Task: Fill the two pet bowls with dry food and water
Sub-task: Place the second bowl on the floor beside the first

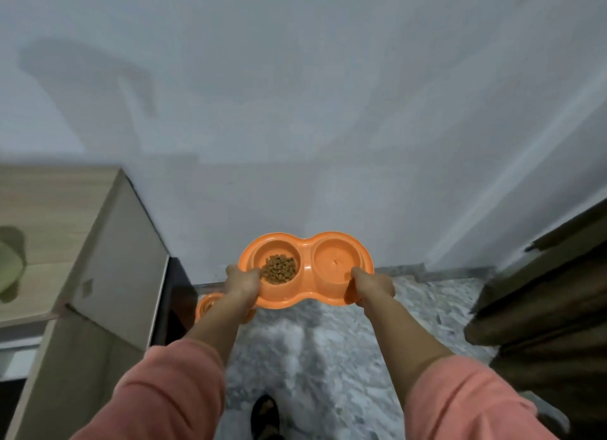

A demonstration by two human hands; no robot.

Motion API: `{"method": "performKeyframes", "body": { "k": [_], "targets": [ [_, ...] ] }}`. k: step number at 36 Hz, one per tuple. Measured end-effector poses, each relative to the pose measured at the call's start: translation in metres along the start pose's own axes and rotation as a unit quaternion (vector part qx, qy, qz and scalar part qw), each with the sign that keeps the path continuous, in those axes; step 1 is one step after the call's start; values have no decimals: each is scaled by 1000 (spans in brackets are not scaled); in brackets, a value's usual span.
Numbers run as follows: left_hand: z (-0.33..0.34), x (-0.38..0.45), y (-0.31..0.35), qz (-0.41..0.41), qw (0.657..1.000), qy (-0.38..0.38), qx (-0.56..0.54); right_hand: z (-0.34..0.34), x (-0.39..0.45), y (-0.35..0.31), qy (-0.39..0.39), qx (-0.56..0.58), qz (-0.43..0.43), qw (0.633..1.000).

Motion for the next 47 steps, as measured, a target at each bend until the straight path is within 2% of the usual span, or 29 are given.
{"method": "performKeyframes", "body": {
  "k": [8, 17, 23, 33, 43, 47],
  "targets": [
    [34, 60, 10, -32, 999, -25, -16, 35, 66, -13, 6, -20, 15, 1000],
    [96, 150, -13, -60, 997, -50, 3, 84, 180, 28, -4, -49, 45, 998],
    [159, 236, -70, -70, 996, -52, -4, 129, 283, 87, -9, -65, 42, 997],
    [287, 400, -221, -80, 996, -40, -12, 219, 473, 245, -26, -89, 49, 994],
    [359, 521, -311, -91, 995, -38, -19, 288, 588, 340, -51, -95, 69, 992],
    [366, 554, -332, -110, 994, -1, -8, 310, 611, 355, -53, -93, 68, 992]
  ]
}}
Point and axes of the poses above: each hand's wrist, its own x-axis towards the middle knuckle, its own z-axis out of the palm, y = z × x, the point moved 7 cm from there along x, towards the middle knuckle, and after that the axes turned 10 degrees about x, right-handed, at the moved point
